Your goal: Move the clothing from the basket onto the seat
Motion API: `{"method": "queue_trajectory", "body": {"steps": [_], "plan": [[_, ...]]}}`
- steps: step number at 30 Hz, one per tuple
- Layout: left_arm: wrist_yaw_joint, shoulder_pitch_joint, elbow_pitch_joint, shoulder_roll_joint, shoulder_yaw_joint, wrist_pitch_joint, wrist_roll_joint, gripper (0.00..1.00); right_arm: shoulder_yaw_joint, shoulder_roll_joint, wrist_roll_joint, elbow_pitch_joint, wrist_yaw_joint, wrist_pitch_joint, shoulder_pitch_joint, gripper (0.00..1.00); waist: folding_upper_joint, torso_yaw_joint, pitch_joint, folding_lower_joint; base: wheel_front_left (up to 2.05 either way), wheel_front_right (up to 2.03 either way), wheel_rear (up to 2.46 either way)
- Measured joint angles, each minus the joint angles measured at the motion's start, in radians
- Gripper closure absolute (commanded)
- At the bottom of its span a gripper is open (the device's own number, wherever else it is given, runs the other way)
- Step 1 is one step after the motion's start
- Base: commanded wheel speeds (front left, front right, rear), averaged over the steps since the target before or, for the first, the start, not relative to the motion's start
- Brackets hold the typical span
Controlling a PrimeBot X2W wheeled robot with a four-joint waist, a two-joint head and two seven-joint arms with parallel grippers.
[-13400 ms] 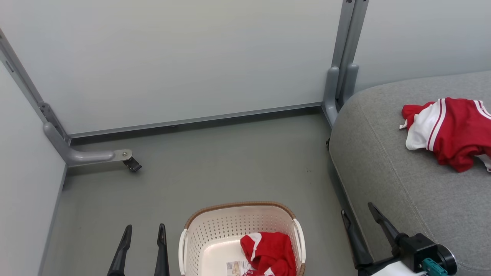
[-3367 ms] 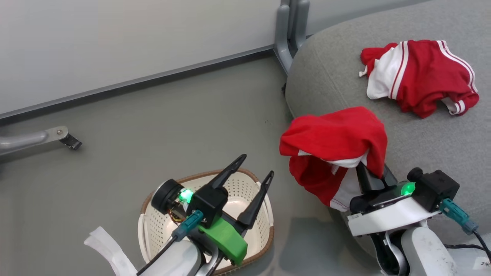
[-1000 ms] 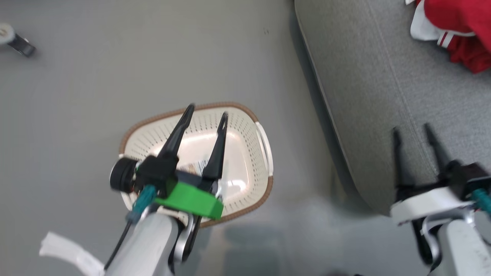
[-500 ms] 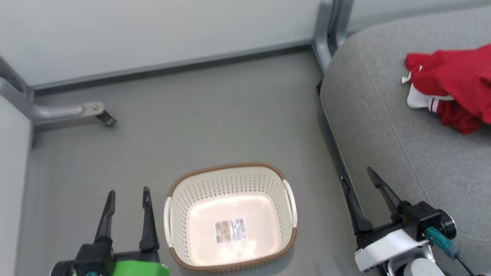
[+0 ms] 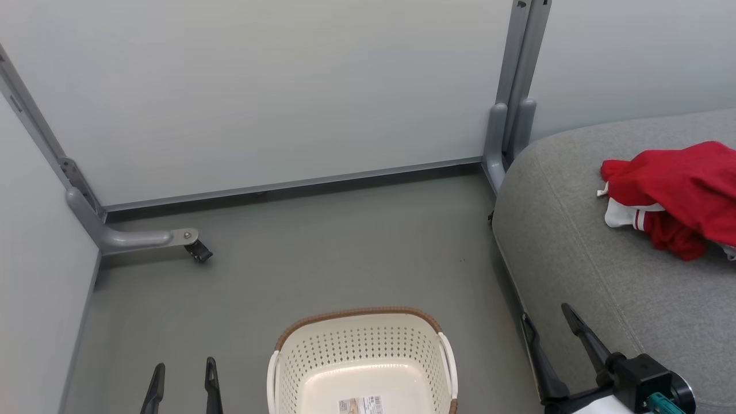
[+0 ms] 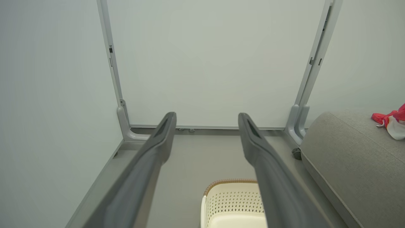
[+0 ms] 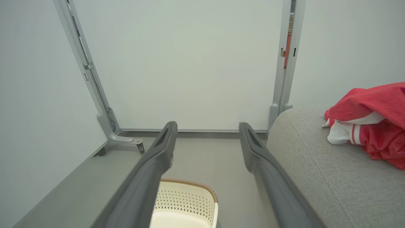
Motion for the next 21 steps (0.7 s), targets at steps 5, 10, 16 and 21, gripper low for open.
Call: {"method": "queue_trajectory", "body": {"steps": [5,10,16,21], "plan": [[-0.003,0.016,0.002,0.000,-0.009,0.000,0.025,0.00,-0.009,0.003,0.000,0.004,0.000,0.000,0.018,0.00,0.0000,-0.008,-0.033,0.0000,0.00,0.00,0.00],[-0.004,0.016,0.003,0.000,-0.008,0.000,0.026,0.00,-0.014,0.004,0.001,0.005,0.000,0.000,0.020,0.00,0.0000,-0.010,-0.044,0.0000,0.00,0.00,0.00],[-0.005,0.016,0.037,-0.001,-0.011,0.000,0.026,1.00,-0.018,0.008,0.001,0.038,0.000,0.000,0.029,1.00,0.0000,-0.008,-0.047,0.0000,0.00,0.00,0.00],[-0.005,0.015,0.055,-0.001,-0.011,0.011,-0.042,1.00,-0.019,0.009,0.069,0.057,0.000,0.012,0.037,1.00,0.0000,-0.008,-0.042,0.0000,0.00,0.00,0.00]]}}
